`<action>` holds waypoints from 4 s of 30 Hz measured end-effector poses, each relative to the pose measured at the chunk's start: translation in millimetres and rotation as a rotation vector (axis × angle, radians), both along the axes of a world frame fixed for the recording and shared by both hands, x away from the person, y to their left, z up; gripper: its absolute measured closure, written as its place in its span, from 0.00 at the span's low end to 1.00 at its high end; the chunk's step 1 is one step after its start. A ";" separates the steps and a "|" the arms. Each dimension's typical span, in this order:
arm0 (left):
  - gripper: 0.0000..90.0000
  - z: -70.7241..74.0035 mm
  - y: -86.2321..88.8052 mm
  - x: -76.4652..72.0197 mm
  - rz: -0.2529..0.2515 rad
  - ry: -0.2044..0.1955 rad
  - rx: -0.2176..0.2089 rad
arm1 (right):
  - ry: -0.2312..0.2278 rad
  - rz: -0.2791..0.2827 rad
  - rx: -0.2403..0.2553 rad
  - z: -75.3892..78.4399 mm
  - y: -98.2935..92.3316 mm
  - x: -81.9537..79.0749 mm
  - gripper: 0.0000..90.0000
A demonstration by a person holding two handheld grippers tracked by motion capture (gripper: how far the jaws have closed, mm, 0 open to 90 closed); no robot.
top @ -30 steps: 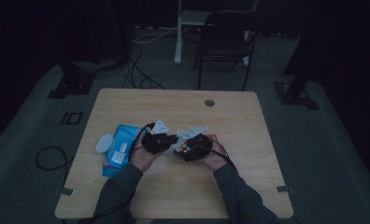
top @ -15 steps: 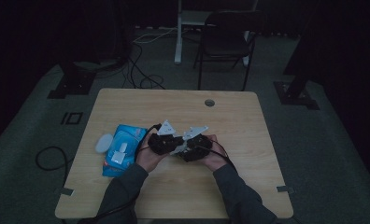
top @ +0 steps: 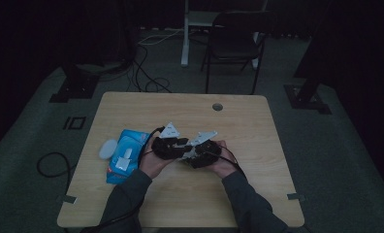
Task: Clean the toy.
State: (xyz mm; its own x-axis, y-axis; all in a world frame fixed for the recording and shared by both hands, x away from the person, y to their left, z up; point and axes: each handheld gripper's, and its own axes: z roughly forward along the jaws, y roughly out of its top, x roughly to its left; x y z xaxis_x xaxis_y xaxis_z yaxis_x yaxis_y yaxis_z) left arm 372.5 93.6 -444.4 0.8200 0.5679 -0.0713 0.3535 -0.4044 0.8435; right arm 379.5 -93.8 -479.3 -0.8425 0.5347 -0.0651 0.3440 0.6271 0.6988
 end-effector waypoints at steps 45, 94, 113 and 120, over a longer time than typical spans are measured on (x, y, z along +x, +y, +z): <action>0.97 -14.0 -6.5 3.6 0.022 -0.010 0.138 | -0.010 0.037 -0.016 -0.4 5.1 -1.8 0.38; 0.98 -18.4 15.4 14.5 0.064 0.011 0.108 | -0.025 0.021 -0.010 3.4 -4.5 -2.6 0.38; 0.98 -39.9 5.4 15.0 0.076 0.036 0.169 | -0.043 0.018 0.016 9.0 -4.8 -6.8 0.38; 0.98 -47.7 4.9 16.1 0.073 0.049 0.208 | -0.054 0.003 0.032 13.8 -9.0 -6.2 0.38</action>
